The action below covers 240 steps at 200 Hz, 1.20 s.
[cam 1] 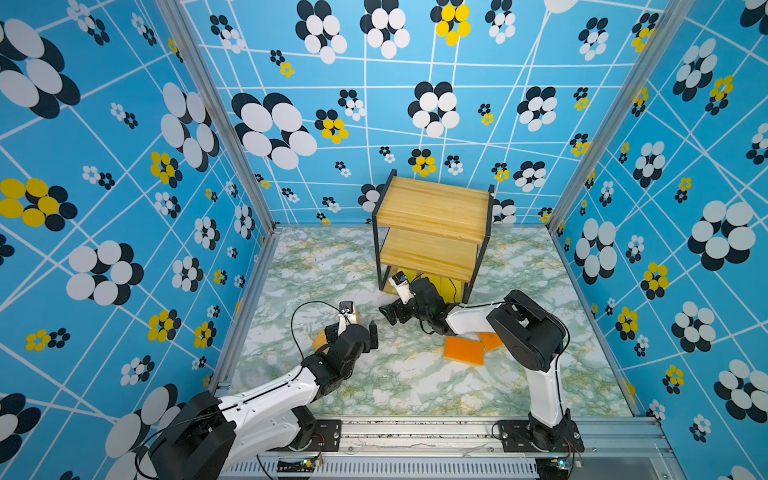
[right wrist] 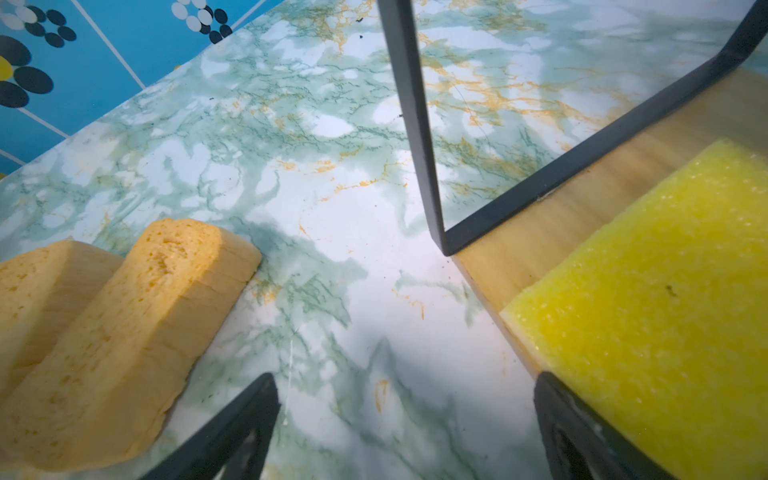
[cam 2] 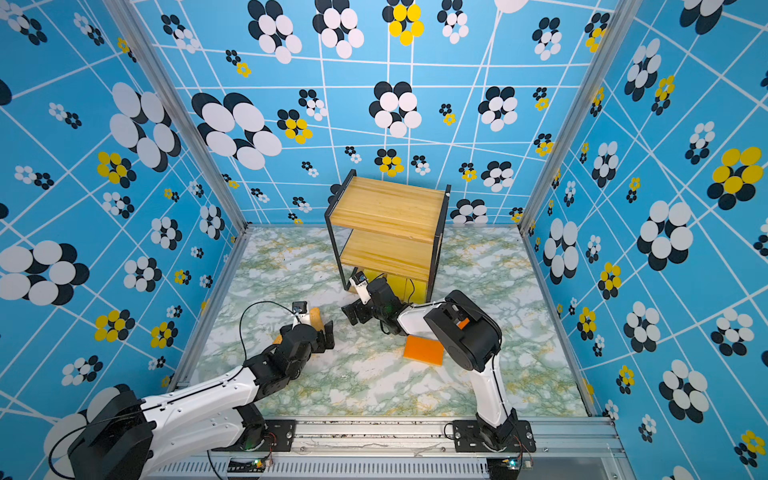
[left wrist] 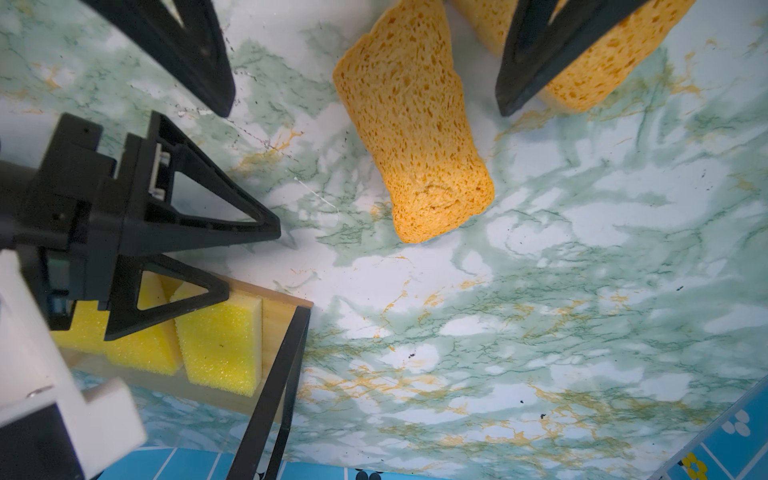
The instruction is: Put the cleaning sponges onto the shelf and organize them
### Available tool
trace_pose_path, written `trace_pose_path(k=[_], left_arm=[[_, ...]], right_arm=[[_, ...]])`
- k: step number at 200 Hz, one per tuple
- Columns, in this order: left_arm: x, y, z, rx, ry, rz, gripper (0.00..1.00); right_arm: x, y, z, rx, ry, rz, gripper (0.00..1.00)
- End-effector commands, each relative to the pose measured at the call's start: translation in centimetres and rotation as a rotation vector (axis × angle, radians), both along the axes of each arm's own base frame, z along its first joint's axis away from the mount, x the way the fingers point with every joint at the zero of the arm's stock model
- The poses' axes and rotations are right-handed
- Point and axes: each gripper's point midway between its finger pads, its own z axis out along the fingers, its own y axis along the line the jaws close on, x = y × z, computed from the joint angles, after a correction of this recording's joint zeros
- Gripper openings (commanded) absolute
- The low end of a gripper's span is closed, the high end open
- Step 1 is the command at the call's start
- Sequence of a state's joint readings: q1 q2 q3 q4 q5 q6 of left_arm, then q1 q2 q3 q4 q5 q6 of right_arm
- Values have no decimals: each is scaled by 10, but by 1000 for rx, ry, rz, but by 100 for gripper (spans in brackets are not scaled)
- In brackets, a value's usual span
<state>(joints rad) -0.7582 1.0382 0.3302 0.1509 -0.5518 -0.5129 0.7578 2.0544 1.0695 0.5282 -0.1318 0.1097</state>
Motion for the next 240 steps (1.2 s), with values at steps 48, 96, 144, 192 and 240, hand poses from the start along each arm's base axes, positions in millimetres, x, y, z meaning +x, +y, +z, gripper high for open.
trace_pose_path(k=[48, 96, 144, 192, 240], left_arm=[[-1, 5, 8, -49, 33, 52, 99], [-8, 14, 6, -82, 45, 82, 99], [-5, -4, 13, -128, 34, 9, 99], [6, -41, 8, -166, 53, -87, 99], [9, -93, 0, -135, 87, -210, 99]], right_arm=[[-46, -17, 42, 27, 28, 117, 99], [-76, -51, 58, -1, 29, 91, 99], [-105, -120, 70, -72, 113, -128, 99], [-146, -181, 60, -121, 253, -301, 99], [-184, -218, 46, -104, 373, -397, 99]])
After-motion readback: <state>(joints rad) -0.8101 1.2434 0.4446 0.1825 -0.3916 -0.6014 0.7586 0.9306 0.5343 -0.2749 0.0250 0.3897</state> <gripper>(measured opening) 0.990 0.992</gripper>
